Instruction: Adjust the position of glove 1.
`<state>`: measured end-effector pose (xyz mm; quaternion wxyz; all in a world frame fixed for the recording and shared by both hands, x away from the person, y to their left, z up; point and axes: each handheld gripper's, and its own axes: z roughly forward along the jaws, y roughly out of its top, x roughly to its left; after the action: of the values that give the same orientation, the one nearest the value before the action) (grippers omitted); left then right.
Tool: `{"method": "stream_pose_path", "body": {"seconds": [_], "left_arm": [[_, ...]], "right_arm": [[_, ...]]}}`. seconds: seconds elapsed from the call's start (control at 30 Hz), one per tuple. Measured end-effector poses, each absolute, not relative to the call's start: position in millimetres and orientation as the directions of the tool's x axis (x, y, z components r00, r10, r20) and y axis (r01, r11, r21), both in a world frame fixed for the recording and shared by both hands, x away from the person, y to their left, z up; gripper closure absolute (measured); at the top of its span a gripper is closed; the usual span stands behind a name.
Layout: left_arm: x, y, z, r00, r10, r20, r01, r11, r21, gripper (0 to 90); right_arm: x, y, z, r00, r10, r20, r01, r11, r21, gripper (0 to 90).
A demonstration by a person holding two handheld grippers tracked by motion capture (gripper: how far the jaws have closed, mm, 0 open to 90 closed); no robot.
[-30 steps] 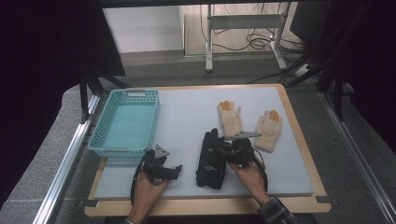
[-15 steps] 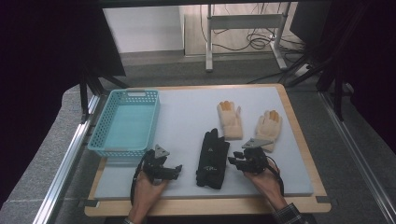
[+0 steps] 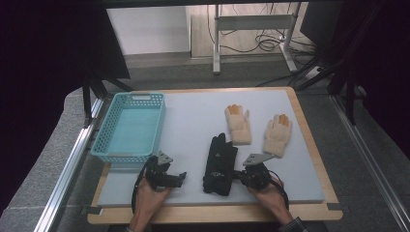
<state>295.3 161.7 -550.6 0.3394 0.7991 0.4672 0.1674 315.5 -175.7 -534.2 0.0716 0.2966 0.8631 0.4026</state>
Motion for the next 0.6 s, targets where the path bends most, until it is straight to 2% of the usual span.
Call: {"method": "stream_pose_path", "body": {"seconds": [0.27, 0.6], "left_arm": [[294.6, 168.4, -550.6, 0.537, 0.843, -0.038, 0.622, -0.364, 0.693, 4.2], [294.4, 170.4, -551.2, 0.544, 0.838, -0.048, 0.618, -0.362, 0.698, 4.7]], "right_arm": [[318.6, -155.3, -535.2, -0.817, 0.569, 0.098, 0.441, 0.506, 0.741, 85.5], [321.1, -125.6, -535.0, -0.842, 0.540, 0.015, 0.376, 0.566, 0.734, 79.5]]}}
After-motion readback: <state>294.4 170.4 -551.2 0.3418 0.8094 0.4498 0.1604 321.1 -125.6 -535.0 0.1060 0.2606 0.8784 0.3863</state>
